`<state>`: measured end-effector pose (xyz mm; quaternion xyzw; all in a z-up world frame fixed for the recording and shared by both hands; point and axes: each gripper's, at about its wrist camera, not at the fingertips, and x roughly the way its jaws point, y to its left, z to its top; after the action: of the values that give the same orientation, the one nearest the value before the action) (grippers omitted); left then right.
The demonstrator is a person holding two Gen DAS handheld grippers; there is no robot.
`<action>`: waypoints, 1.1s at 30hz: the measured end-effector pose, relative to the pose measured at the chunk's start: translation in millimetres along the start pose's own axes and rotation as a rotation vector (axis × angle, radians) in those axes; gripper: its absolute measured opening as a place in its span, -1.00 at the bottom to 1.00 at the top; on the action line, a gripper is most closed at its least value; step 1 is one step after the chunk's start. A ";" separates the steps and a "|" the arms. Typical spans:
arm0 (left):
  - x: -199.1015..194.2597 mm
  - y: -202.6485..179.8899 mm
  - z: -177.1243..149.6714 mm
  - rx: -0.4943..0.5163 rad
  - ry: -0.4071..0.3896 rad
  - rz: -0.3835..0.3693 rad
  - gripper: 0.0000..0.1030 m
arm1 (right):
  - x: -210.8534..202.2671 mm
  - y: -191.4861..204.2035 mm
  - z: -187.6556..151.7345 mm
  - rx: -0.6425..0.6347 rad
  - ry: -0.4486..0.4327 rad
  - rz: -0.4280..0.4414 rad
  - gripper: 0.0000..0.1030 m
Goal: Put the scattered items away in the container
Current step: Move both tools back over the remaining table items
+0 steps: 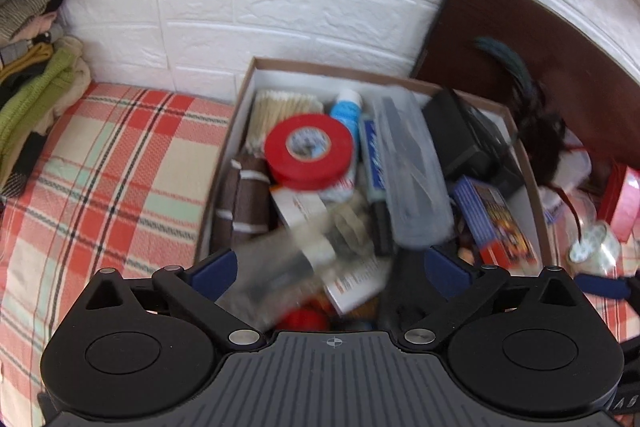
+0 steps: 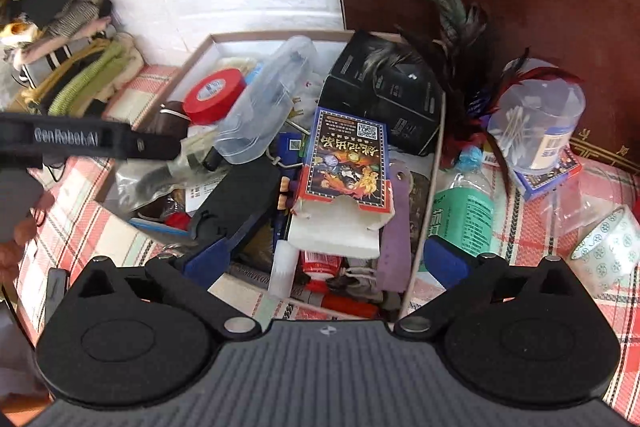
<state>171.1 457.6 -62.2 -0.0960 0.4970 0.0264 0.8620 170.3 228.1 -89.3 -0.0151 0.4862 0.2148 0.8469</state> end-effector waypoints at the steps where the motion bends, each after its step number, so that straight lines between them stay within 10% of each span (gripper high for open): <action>1: -2.1 -3.1 -5.6 0.005 0.003 -0.003 1.00 | -4.6 -2.5 -4.5 0.008 -0.010 0.006 0.99; 17: -20.6 -112.8 -81.9 0.051 0.045 -0.017 1.00 | -62.0 -85.8 -77.6 0.196 -0.067 0.055 0.99; 33: 6.6 -293.2 -122.4 0.056 0.025 -0.016 1.00 | -118.1 -262.6 -116.5 0.217 -0.037 0.006 0.99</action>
<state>111.5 146.5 -86.7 -0.0762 0.5076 0.0043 0.8582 123.1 -78.7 -100.8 0.0820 0.4909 0.1636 0.8518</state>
